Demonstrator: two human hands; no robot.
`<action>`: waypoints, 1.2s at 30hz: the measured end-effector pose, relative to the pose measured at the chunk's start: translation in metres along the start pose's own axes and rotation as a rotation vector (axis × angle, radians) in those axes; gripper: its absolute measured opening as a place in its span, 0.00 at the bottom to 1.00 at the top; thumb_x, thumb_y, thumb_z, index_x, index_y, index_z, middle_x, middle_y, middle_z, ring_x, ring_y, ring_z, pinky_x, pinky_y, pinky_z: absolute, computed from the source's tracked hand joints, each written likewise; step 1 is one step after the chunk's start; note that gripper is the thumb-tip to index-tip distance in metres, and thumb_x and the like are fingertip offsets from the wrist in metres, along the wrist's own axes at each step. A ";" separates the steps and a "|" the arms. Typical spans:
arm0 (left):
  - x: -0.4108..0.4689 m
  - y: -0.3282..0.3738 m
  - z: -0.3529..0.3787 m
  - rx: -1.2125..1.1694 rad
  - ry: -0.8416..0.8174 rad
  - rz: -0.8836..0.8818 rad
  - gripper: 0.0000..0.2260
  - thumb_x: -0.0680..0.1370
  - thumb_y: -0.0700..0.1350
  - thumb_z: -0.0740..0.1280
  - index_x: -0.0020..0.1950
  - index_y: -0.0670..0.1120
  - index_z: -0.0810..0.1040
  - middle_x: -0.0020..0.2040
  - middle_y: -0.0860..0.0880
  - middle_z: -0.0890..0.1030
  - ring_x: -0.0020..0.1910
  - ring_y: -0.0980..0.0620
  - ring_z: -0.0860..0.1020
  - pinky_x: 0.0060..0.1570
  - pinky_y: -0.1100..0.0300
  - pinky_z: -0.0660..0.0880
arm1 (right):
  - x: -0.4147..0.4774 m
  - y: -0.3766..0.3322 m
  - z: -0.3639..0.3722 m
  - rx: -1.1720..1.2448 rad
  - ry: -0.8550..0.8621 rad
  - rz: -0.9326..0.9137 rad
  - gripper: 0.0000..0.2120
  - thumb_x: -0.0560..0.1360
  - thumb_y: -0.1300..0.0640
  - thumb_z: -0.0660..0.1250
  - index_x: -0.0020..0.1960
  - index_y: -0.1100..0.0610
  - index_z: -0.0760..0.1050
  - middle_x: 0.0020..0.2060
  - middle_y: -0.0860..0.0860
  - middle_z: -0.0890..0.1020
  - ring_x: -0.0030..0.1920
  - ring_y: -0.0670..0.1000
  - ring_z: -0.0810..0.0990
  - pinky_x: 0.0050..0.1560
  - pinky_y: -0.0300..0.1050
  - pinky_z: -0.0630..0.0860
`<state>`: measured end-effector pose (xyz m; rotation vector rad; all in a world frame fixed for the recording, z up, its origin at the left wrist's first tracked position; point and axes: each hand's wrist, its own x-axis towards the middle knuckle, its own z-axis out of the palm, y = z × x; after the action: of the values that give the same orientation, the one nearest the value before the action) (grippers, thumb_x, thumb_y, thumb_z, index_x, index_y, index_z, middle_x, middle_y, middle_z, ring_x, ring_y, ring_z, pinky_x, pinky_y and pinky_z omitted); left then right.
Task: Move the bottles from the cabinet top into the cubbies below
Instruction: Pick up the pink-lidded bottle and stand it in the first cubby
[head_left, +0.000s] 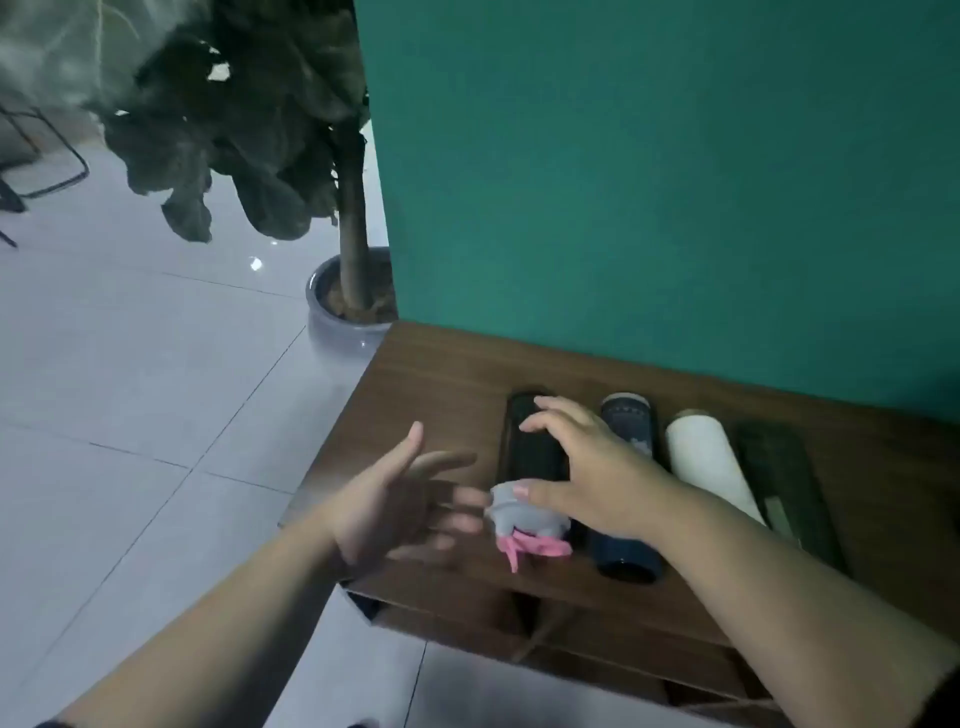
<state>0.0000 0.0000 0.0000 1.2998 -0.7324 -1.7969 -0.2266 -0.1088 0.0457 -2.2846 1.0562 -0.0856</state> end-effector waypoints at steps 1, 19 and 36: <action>0.000 -0.012 0.000 -0.054 -0.003 0.036 0.38 0.73 0.73 0.51 0.72 0.50 0.75 0.65 0.37 0.82 0.59 0.38 0.79 0.63 0.41 0.67 | -0.004 0.004 0.011 -0.064 -0.005 -0.028 0.40 0.65 0.27 0.65 0.73 0.41 0.64 0.81 0.41 0.55 0.80 0.45 0.51 0.78 0.54 0.57; -0.092 -0.199 -0.010 -0.401 0.121 0.282 0.35 0.73 0.69 0.56 0.65 0.43 0.78 0.57 0.36 0.83 0.52 0.38 0.82 0.49 0.48 0.75 | -0.056 -0.018 0.108 -0.582 0.357 0.060 0.35 0.73 0.56 0.69 0.78 0.47 0.62 0.79 0.51 0.61 0.77 0.56 0.59 0.60 0.52 0.76; -0.073 -0.237 -0.047 -0.613 0.404 0.318 0.16 0.81 0.60 0.58 0.62 0.56 0.79 0.65 0.45 0.81 0.59 0.39 0.82 0.57 0.42 0.77 | -0.117 -0.133 0.167 0.103 0.197 -0.033 0.31 0.69 0.50 0.73 0.69 0.38 0.69 0.56 0.40 0.80 0.51 0.45 0.81 0.43 0.37 0.76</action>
<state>-0.0048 0.1868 -0.1702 1.0075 -0.1270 -1.2939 -0.1671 0.1239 0.0063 -2.2344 1.0858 -0.3769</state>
